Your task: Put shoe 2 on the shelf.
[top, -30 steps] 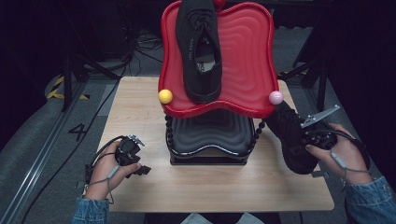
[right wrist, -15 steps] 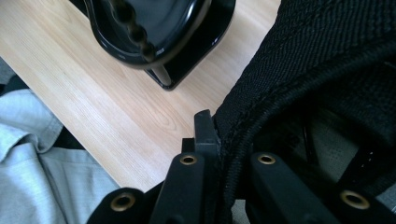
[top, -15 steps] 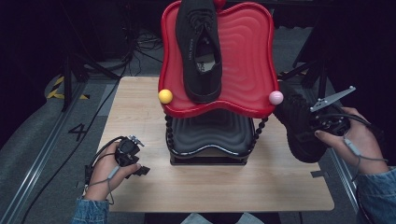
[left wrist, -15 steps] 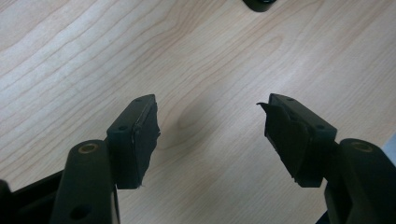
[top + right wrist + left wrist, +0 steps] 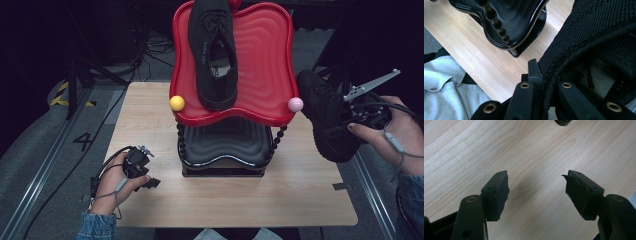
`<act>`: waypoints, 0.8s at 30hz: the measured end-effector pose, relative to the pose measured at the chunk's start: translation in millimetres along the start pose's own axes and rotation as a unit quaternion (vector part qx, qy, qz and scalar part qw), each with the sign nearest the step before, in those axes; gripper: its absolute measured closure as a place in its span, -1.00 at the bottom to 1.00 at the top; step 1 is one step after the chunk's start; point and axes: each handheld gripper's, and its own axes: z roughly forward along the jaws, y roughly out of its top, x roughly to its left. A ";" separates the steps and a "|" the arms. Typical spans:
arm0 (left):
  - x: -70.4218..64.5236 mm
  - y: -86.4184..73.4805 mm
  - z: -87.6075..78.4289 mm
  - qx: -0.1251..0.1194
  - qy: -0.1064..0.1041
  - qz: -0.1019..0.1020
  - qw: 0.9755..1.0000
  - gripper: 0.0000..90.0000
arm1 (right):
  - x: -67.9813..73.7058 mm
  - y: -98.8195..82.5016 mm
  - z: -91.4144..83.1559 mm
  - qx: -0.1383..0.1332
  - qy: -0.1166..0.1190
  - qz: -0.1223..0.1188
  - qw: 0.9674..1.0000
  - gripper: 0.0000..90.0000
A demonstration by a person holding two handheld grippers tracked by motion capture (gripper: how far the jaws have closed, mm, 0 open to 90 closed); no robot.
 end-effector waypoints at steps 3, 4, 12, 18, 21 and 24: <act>0.2 0.0 0.5 0.003 -0.002 -0.004 1.000 -0.21 | 1.7 6.0 -8.8 0.000 -0.006 -0.001 1.000 0.94; 0.6 0.1 1.1 0.002 -0.002 -0.003 1.000 -0.21 | 1.9 7.7 -11.5 -0.002 -0.007 -0.003 1.000 0.94; 0.8 0.0 1.4 0.002 -0.003 -0.004 1.000 -0.21 | 3.6 20.0 -31.8 -0.015 -0.014 -0.008 1.000 0.93; 1.3 -0.3 1.1 0.004 -0.004 -0.007 1.000 -0.22 | 3.9 28.1 -43.6 -0.018 -0.022 -0.009 1.000 0.93; 1.4 -0.5 1.0 0.003 -0.003 -0.007 1.000 -0.22 | 3.7 32.0 -50.3 -0.021 -0.023 -0.008 0.999 0.93; 2.3 -0.4 0.5 0.000 -0.001 -0.003 1.000 -0.22 | 3.8 35.0 -55.3 -0.023 -0.026 -0.008 0.999 0.93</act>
